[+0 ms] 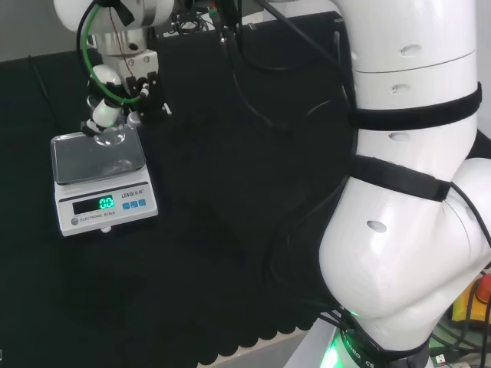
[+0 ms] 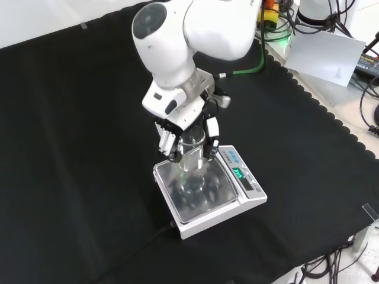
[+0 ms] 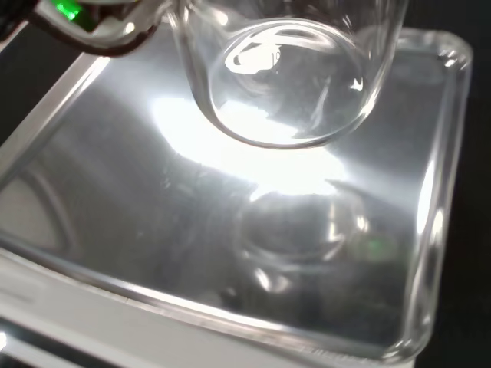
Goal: Put the beaker on the electronic balance.
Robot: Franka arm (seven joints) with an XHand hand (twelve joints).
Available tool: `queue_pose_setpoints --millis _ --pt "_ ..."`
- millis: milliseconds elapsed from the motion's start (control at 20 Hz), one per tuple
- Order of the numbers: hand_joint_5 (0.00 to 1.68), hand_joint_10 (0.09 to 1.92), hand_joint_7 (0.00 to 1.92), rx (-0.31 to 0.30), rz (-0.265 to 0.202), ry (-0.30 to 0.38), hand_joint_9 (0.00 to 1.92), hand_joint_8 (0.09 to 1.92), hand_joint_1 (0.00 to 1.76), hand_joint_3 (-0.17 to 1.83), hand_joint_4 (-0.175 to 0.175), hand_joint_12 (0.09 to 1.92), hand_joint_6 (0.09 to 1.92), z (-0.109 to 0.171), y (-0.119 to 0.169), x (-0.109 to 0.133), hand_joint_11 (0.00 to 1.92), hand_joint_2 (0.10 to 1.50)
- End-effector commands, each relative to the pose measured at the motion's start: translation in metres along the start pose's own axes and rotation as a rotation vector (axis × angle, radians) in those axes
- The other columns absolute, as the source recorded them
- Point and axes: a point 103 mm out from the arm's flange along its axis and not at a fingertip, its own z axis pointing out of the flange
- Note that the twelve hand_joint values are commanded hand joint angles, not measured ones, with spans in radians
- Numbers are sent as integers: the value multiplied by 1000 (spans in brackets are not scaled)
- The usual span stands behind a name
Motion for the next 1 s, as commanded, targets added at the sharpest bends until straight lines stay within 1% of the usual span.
queue_pose_setpoints --millis 50,300,350,400,450,550,800,850,900,1000 --pt "833 1125 927 36 -14 -4 1291 1504 1206 866 -40 910 1374 12 0 6 1344 775" --pt "831 1123 929 54 -11 -7 1289 1497 1205 866 -38 908 1377 19 1 2 1348 775" --pt "846 1117 911 59 -12 -6 1290 1522 1173 825 -88 897 1372 20 1 2 1355 790" --pt "858 1110 892 63 -13 -2 1291 1548 1148 782 -127 882 1362 21 1 1 1364 805" --pt "865 1104 878 69 -14 1 1290 1563 1133 754 -151 872 1355 22 1 1 1372 816" --pt "870 1097 861 79 -16 3 1287 1572 1121 728 -170 863 1348 24 1 0 1385 825" --pt "862 1060 841 115 -25 8 1286 1551 1114 669 -175 811 1337 31 1 0 1441 856" --pt "853 1046 832 124 -28 9 1288 1543 1108 643 -166 794 1339 32 1 0 1463 873" --pt "767 1021 818 134 -31 11 1291 1526 1101 702 -168 778 1353 32 1 -1 1468 805" --pt "602 944 792 152 -36 12 1305 1471 1071 854 -154 777 1365 32 1 0 1432 667"
